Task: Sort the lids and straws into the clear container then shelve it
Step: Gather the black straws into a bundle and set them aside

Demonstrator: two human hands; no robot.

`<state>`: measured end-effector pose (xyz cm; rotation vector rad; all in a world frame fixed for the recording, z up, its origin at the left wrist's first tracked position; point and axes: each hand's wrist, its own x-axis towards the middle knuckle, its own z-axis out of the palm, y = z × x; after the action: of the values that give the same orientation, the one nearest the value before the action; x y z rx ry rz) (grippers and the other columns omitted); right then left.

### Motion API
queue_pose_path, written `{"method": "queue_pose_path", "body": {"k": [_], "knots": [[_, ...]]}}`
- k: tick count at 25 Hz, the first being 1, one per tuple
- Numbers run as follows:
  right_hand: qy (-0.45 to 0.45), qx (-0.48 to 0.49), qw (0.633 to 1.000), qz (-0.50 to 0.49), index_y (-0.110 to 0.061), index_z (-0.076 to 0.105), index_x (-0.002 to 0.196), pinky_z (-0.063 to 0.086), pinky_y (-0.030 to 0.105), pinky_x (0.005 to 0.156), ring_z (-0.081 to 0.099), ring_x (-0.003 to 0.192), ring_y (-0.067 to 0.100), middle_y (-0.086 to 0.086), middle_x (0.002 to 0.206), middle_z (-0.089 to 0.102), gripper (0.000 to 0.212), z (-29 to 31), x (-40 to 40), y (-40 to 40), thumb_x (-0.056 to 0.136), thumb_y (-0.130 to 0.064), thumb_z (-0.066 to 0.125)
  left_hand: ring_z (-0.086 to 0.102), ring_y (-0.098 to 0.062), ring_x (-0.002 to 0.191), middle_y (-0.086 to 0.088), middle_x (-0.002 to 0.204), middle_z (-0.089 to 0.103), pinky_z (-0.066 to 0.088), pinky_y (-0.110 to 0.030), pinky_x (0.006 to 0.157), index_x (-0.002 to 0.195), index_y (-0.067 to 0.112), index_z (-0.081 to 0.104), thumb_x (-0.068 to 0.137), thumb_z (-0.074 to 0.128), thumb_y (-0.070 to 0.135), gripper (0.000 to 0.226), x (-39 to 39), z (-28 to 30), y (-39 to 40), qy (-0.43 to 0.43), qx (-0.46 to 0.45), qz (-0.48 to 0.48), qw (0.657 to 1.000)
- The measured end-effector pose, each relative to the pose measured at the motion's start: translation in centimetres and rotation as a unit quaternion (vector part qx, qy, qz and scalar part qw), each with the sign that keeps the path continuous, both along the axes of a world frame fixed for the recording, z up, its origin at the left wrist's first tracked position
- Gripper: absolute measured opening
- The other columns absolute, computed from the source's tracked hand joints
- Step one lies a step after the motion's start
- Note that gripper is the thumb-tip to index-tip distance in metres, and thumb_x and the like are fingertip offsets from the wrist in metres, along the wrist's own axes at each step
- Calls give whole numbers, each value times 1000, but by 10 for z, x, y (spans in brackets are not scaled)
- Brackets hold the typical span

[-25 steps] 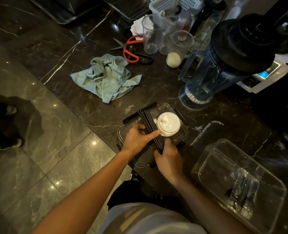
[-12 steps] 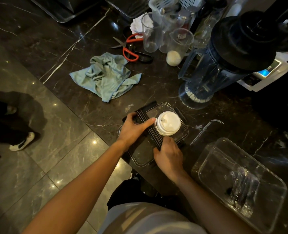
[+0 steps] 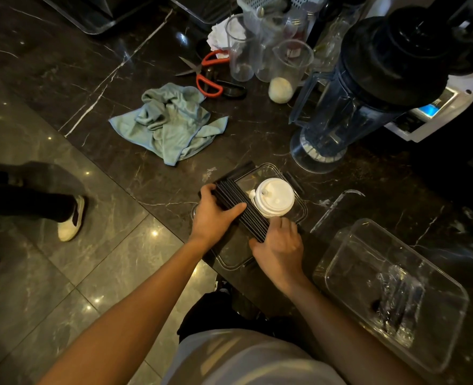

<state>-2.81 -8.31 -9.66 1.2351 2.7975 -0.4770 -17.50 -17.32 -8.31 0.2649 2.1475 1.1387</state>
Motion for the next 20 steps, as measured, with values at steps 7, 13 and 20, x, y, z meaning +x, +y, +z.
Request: {"method": "queue_pose_path", "body": {"k": [7,13,20], "knots": [[30,70,997,33,-11,63,110,53,35,75,59,94,22,6,101,62,66,-5,17,-5,70,-60,81,52,-32,133,-14,151,33,47,-40,106,160,20,18,81,85,35,105,17,3,-3,127,-50,-67,988],[39,79,995,48,-6,61,124,53,37,79,60,100,24,10,109,65,82,-4,22,-7,69,-64,81,55,-36,130,-16,154,25,52,-48,106,160,17,18,81,83,44,106,20,-1,-15,160,-72,-91,980],[50,68,996,36,-3,51,137,55,38,86,60,107,25,11,120,62,102,1,27,-7,64,-67,84,52,-34,134,-14,161,20,52,-43,103,159,18,24,85,79,46,97,20,0,-18,177,-73,-86,978]]}}
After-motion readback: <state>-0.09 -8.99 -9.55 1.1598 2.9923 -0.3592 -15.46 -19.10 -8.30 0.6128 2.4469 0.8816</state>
